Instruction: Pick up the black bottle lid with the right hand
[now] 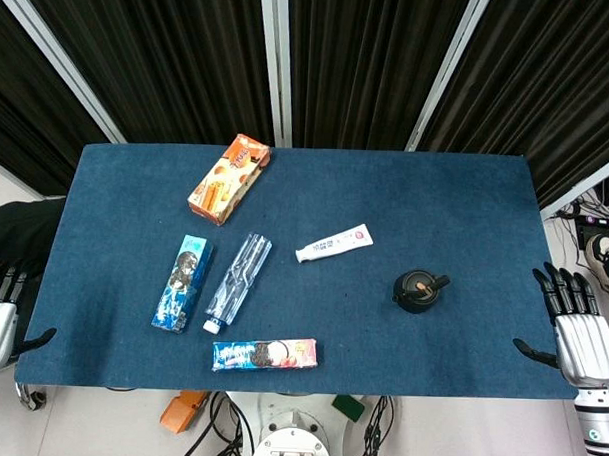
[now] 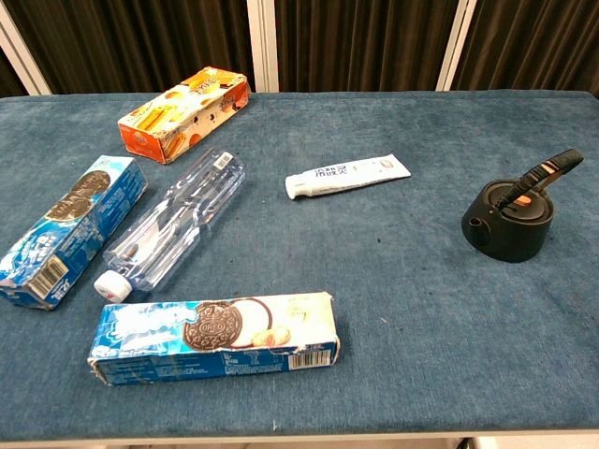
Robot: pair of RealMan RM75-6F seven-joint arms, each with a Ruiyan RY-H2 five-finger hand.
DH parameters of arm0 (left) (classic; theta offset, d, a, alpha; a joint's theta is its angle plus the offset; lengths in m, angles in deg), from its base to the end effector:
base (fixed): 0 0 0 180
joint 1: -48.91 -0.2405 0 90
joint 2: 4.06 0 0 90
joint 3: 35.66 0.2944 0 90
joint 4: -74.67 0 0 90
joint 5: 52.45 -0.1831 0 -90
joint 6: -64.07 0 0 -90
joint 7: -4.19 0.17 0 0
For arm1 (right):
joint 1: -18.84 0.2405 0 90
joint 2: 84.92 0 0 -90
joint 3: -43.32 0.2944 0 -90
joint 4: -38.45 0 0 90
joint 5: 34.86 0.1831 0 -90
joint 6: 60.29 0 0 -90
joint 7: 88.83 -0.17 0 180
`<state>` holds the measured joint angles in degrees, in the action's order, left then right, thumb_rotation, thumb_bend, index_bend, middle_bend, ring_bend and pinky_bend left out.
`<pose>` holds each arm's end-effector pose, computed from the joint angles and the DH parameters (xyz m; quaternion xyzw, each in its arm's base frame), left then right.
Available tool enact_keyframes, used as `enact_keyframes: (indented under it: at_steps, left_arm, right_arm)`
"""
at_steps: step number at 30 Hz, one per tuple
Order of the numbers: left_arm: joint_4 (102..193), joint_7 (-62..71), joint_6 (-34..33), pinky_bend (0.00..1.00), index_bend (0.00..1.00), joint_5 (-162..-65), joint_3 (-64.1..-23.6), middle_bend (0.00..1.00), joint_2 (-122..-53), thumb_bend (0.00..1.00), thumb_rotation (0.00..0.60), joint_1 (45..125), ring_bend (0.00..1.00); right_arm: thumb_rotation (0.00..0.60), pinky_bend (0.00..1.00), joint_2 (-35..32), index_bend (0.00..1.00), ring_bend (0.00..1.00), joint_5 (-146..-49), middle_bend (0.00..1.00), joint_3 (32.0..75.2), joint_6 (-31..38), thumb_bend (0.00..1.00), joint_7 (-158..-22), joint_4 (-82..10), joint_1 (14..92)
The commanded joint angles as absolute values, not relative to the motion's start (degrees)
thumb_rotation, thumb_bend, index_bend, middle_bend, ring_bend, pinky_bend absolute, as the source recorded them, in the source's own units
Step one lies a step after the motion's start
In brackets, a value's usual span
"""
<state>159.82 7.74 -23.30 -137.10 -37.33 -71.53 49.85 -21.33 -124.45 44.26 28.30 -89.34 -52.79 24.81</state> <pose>-0.3690 0.1806 0.1957 -0.5918 -0.3679 -0.3310 0.6363 -0.3233 -0.2077 0.2050 0.6140 -0.3540 0.4085 0.5752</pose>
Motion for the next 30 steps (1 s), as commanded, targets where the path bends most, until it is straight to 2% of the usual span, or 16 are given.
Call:
enact_keyframes:
  at_steps: [1,5,7,9,11,13,19,26,30]
  left_arm:
    - [159.83,7.41,-22.69,0.0,0.0,-136.78,-37.51,0.0,-71.61,0.13,0.6,50.18,0.0]
    - [160.02,7.44,-22.2,0.0,0.0,-136.2,-37.74,0.0,-71.57,0.13,0.6,50.37,0.0]
    - [160.16,7.41,-22.01,0.0,0.0,-136.05,-37.8,0.0,-71.57,0.13,0.6,50.46,0.0]
    - [160.43,7.43,-21.91,0.0,0.0,-136.04,-37.88,0.0,-71.62,0.13,0.6,50.59,0.0]
    - [160.65,7.54,-21.89,0.0,0.0,-136.0,-37.95,0.0,-71.64,0.13,0.6,50.66,0.0]
    - [160.93,7.71,-21.87,0.0,0.0,-135.88,-38.01,0.0,-71.54,0.13,0.6,50.68,0.0]
    - [161.85,8.31,-21.52,0.0,0.0,-134.96,-38.13,0.0,-71.11,0.13,0.6,50.58,0.0]
    - [162.68,8.92,-21.29,0.0,0.0,-134.02,-38.21,0.0,-70.52,0.13,0.6,50.38,0.0]
    - [163.08,9.23,-21.11,0.0,0.0,-133.62,-38.26,0.0,-70.38,0.13,0.6,50.36,0.0]
  right_arm:
    - [0.6,0.0,-21.63,0.0,0.0,-124.73,0.05,44.42,27.37,0.0,-88.91,-53.57,25.32]
    - [0.6,0.0,-22.94,0.0,0.0,-126.09,0.06,44.37,24.51,0.0,-89.24,-55.33,27.17]
    - [0.6,0.0,-23.82,0.04,0.01,-127.03,0.07,44.57,22.14,0.0,-89.29,-56.19,28.97]
    - [0.6,0.01,-24.79,0.19,0.07,-127.69,0.14,44.88,18.36,0.0,-87.83,-57.38,31.54]
    - [0.6,0.03,-25.04,0.28,0.12,-127.88,0.2,45.56,14.59,0.0,-85.17,-58.49,34.24]
    - [0.6,0.05,-24.91,0.33,0.16,-127.41,0.24,46.16,11.1,0.0,-82.42,-59.38,36.51]
    - [0.6,0.06,-22.53,0.4,0.25,-123.96,0.32,48.27,0.89,0.0,-75.63,-60.22,43.36]
    - [0.6,0.06,-20.18,0.42,0.27,-121.39,0.34,49.34,-3.16,0.0,-72.66,-59.11,46.96]
    - [0.6,0.07,-19.62,0.5,0.34,-119.81,0.4,49.15,-5.46,0.0,-70.71,-58.46,48.41]
